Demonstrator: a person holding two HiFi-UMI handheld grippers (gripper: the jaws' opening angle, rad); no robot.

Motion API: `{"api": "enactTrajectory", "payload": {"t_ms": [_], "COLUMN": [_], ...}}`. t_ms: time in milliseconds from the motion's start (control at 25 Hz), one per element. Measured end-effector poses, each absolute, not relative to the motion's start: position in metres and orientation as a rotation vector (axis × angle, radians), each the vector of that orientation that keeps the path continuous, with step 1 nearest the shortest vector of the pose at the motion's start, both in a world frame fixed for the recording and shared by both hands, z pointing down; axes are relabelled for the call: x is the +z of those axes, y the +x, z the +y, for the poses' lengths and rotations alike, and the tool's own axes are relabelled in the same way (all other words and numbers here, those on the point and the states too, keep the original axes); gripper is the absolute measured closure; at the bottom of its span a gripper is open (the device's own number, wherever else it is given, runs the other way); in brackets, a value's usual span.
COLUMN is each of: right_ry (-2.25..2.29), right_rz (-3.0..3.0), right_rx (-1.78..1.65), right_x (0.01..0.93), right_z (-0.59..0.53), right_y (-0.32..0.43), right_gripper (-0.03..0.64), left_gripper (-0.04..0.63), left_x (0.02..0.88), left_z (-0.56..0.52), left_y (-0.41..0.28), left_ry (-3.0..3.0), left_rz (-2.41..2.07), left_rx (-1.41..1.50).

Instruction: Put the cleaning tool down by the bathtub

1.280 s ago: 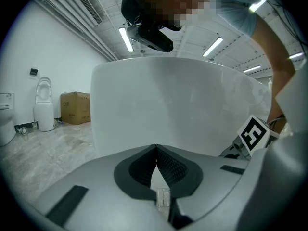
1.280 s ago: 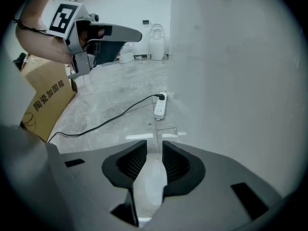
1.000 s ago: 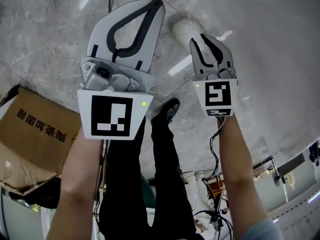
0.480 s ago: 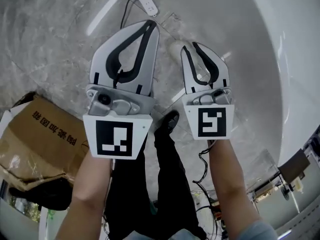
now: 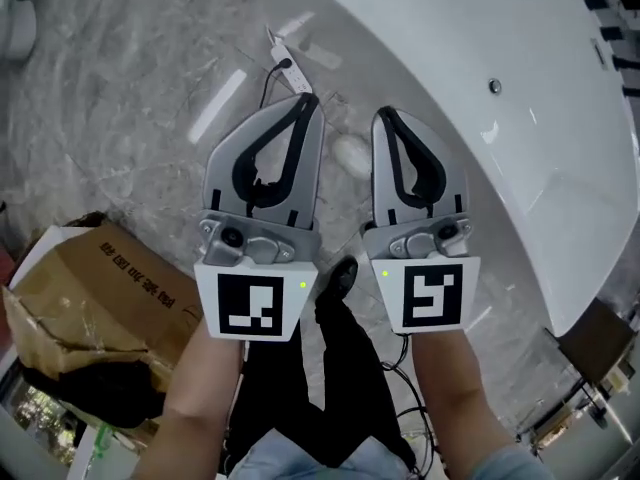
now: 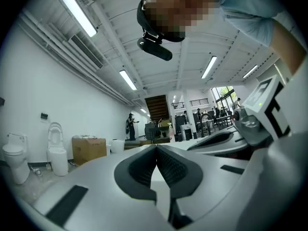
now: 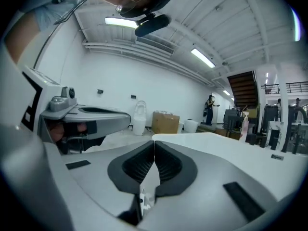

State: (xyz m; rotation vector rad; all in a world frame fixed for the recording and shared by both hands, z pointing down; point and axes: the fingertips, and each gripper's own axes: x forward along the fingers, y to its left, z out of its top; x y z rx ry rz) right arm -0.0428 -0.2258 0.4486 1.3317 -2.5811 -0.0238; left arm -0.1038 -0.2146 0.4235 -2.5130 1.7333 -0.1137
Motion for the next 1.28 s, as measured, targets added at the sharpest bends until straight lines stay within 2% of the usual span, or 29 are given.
{"api": "enactTrajectory", "payload": {"t_ms": [240, 760, 1280], "right_ry": [1.376, 1.449, 1.523], "right_rz": [-2.649, -2.718, -2.783], "right_rx": [-0.101, -0.203, -0.353], "right_x": [0.355, 0.268, 0.108], "right_z": [-0.198, -0.167, -0.110], "right_y": [-0.034, -0.017, 0.030], "right_gripper": [0.603, 0.603, 0.603], "left_gripper": [0.580, 0.580, 0.580], "left_x": [0.343, 0.256, 0.110], "left_z": [-0.184, -0.150, -0.091], "left_y": [-0.092, -0.080, -0.048], "left_ry": [-2.432, -2.337, -2.248], "left_rz": [1.715, 1.683, 1.691], "left_rx": [-0.086, -0.031, 0.043]}}
